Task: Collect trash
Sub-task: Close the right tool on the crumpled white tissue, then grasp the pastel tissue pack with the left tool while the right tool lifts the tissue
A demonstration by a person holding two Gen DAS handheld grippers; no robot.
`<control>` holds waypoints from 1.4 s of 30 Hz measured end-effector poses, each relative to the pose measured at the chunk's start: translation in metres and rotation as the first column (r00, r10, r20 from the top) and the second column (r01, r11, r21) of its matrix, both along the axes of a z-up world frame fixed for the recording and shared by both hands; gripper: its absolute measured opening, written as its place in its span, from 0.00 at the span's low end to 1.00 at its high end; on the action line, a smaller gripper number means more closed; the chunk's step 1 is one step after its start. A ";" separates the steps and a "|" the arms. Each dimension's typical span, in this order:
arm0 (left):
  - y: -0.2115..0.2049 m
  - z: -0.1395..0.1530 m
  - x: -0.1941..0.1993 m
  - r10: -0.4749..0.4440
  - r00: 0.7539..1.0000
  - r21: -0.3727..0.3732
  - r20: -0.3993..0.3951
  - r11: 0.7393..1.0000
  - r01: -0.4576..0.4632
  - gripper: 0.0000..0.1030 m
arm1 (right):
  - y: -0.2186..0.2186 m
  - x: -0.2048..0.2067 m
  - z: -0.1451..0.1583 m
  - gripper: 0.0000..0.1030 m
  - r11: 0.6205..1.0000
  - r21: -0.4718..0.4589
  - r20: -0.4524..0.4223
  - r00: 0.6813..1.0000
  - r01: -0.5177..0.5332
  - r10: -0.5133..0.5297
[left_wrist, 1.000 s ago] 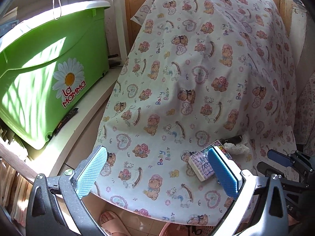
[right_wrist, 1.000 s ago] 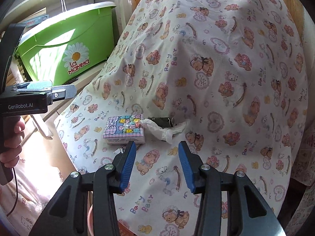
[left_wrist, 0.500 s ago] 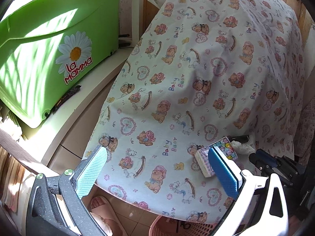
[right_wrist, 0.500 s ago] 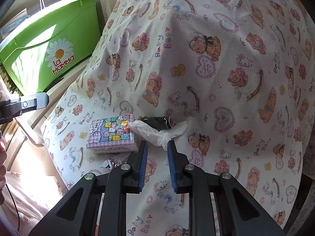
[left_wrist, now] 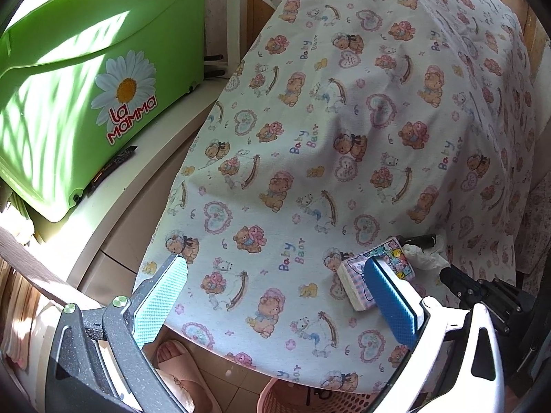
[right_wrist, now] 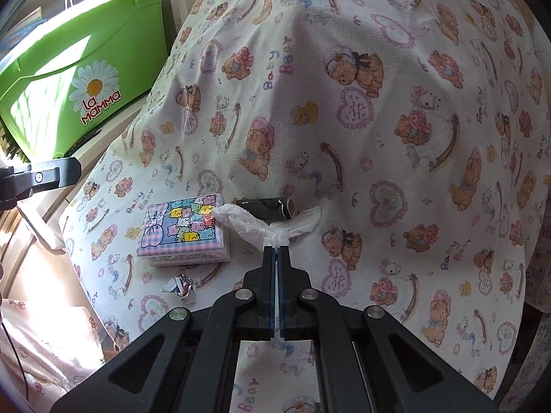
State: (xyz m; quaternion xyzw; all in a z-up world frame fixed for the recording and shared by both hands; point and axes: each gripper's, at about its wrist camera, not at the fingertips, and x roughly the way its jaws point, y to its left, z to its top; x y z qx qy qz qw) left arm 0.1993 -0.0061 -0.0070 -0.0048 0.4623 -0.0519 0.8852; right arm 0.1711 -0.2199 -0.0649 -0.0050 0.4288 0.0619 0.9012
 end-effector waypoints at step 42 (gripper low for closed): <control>-0.037 -0.018 0.005 -0.065 0.997 0.038 -0.051 0.997 0.067 0.98 | -0.038 -0.020 -0.021 0.28 0.998 0.063 -0.150 0.989 0.021 -0.012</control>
